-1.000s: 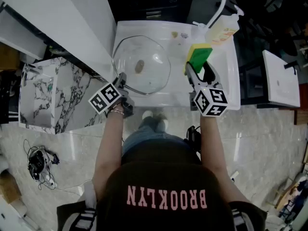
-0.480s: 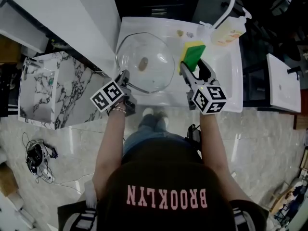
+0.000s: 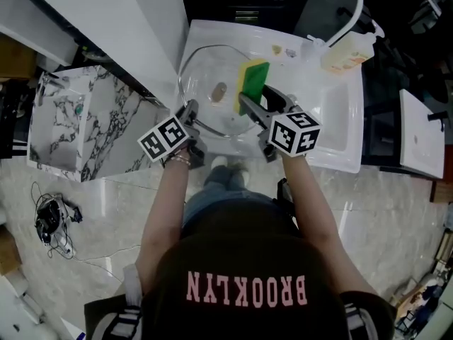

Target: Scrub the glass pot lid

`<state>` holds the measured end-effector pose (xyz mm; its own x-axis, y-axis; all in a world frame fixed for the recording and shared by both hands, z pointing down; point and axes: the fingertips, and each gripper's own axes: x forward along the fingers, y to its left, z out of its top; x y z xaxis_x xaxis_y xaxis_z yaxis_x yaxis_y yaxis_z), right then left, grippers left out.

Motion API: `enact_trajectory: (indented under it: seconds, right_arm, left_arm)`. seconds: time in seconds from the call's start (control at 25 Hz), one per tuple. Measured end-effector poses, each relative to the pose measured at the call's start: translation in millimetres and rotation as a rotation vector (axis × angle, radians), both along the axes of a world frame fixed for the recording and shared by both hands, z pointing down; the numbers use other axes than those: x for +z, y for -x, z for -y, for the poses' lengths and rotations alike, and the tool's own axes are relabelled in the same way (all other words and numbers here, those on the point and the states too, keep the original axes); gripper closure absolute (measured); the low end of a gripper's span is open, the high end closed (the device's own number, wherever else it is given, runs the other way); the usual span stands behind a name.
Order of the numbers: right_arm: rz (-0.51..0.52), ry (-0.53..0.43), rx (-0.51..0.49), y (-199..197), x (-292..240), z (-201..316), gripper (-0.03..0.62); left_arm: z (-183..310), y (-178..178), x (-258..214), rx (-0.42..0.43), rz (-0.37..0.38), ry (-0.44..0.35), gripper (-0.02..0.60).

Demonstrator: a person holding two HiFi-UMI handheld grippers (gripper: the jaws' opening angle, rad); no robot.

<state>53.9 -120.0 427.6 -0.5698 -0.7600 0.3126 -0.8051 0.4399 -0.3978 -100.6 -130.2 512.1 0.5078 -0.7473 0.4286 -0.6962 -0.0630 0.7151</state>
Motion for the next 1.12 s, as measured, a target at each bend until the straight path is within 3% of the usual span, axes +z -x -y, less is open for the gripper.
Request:
enact_trajectory:
  seconds: [0.4, 0.56, 0.8, 1.12]
  right_arm:
    - [0.115, 0.266, -0.159, 61, 33, 20, 0.318]
    - [0.088, 0.342, -0.222, 86, 42, 24, 0.318]
    - [0.016, 0.463, -0.234, 104, 68, 18, 0.318]
    - [0.078, 0.57, -0.132, 105, 87, 26, 0.318]
  left_arm:
    - [-1, 0, 1, -0.004, 0.001, 0.008, 0.535]
    - [0, -1, 1, -0.007, -0.003, 0.005, 0.535]
    - [1, -2, 2, -0.003, 0.001, 0.008, 0.535]
    - [3, -2, 3, 0.002, 0.002, 0.012, 0.535]
